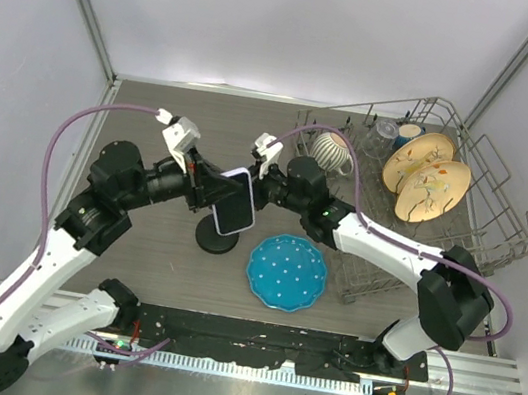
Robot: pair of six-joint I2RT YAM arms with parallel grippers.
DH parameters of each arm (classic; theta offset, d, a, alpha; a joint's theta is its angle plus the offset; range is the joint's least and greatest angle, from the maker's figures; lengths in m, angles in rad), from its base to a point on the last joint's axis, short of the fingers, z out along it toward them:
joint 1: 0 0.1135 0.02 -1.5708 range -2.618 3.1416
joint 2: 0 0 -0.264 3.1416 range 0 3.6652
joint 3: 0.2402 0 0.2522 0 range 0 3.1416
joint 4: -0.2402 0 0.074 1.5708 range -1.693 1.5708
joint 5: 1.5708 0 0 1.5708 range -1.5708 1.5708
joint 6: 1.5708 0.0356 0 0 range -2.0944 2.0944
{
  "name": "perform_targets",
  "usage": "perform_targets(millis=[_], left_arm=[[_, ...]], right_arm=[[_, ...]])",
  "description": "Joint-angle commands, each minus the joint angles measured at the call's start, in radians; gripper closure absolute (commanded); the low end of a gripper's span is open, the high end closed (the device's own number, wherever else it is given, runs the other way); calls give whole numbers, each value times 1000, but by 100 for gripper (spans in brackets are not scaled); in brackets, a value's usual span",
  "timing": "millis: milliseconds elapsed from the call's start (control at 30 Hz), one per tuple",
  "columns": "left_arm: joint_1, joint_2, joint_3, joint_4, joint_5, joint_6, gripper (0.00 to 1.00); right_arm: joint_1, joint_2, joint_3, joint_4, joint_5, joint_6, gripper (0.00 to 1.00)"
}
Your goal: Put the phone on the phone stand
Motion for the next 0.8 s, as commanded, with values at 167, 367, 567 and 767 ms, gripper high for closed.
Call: perform_targets(millis=[167,367,567,767], left_arm=[[28,192,-104,860,633,-252,100],[28,231,-34,582,592,50,100],[28,243,-58,486,547,210,100],[43,269,-110,522,512,295,100]], right_arm=[[-78,-14,-10,126,-316,77,99],[-85,4,12,103,-313,59,99],[-83,-10,-20,171,-307,50,99],[-88,-19,-30,189,-316,37,99]])
